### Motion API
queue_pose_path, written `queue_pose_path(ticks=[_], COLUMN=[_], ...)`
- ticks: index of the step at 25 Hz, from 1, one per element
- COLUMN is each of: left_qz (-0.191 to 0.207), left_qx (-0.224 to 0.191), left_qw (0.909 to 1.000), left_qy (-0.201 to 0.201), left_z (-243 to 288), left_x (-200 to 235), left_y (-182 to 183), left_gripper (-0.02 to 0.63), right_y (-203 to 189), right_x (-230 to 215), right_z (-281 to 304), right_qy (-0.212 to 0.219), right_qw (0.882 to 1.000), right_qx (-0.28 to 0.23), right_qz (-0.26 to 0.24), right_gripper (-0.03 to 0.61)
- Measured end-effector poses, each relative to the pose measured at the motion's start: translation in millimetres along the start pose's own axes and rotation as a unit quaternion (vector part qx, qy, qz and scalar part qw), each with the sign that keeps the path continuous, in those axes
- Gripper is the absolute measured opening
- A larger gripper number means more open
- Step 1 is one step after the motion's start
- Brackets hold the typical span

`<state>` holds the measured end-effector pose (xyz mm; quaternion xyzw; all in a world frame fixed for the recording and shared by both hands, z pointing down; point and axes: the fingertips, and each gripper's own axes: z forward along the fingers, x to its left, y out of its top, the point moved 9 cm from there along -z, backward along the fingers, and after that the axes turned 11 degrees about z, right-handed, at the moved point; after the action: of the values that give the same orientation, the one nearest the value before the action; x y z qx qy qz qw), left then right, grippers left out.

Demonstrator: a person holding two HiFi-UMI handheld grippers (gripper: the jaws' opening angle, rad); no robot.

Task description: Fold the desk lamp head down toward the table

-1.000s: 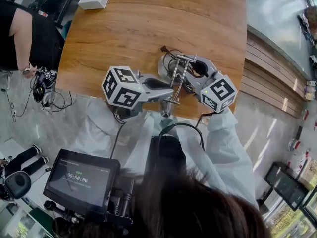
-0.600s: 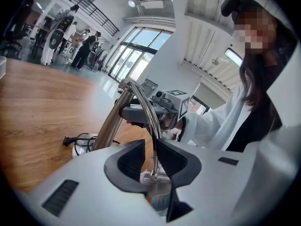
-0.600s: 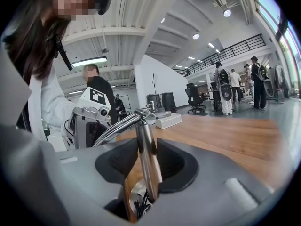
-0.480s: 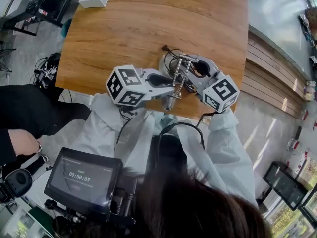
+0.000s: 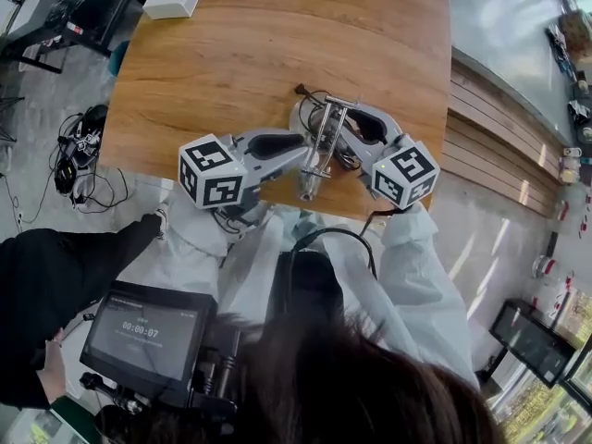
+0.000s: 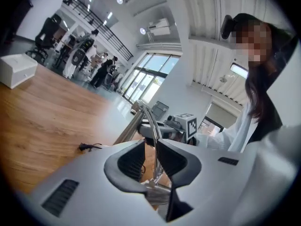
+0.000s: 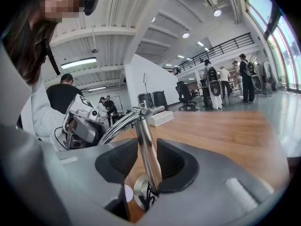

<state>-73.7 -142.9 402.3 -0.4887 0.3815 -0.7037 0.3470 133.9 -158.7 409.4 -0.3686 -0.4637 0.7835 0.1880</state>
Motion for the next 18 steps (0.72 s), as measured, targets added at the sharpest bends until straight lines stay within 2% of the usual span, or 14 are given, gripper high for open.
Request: queue_pose_path(ticks=[3, 4, 8, 11, 12, 15, 18], left_qz=[0.024, 0.037, 0.1, 0.13, 0.133, 0.131, 0.146], left_qx=[-0.028, -0.035, -0.09, -0.141, -0.153, -0.171, -0.173], left_qw=[0.997, 0.9947, 0.9797, 0.9602, 0.9549, 0.9467, 0.9395], left_qy=[0.068, 0.089, 0.149, 0.203, 0.217, 0.24, 0.258], left_z=[-18, -20, -17, -10, -7, 2, 15], left_x=[1, -1, -20, -32, -36, -46, -55], left_y=[14, 23, 67, 97, 103, 117, 127], left_gripper=[0.081, 0.081, 0.08, 0.005, 0.002, 0.002, 0.002], right_y=[-5, -3, 18, 46, 55, 77, 89], right_x=[-10, -12, -2, 17, 24, 45, 58], right_z=[-22, -32, -67, -81, -83, -86, -85], right_qy=[-0.055, -0.076, -0.137, -0.16, -0.165, -0.174, -0.173], right_qw=[0.997, 0.995, 0.984, 0.975, 0.972, 0.967, 0.967], right_qx=[-0.03, -0.042, -0.093, -0.146, -0.161, -0.186, -0.185], right_qz=[0.038, 0.046, 0.058, 0.051, 0.046, 0.032, 0.015], right_gripper=[0.091, 0.059, 0.004, 0.002, 0.002, 0.002, 0.002])
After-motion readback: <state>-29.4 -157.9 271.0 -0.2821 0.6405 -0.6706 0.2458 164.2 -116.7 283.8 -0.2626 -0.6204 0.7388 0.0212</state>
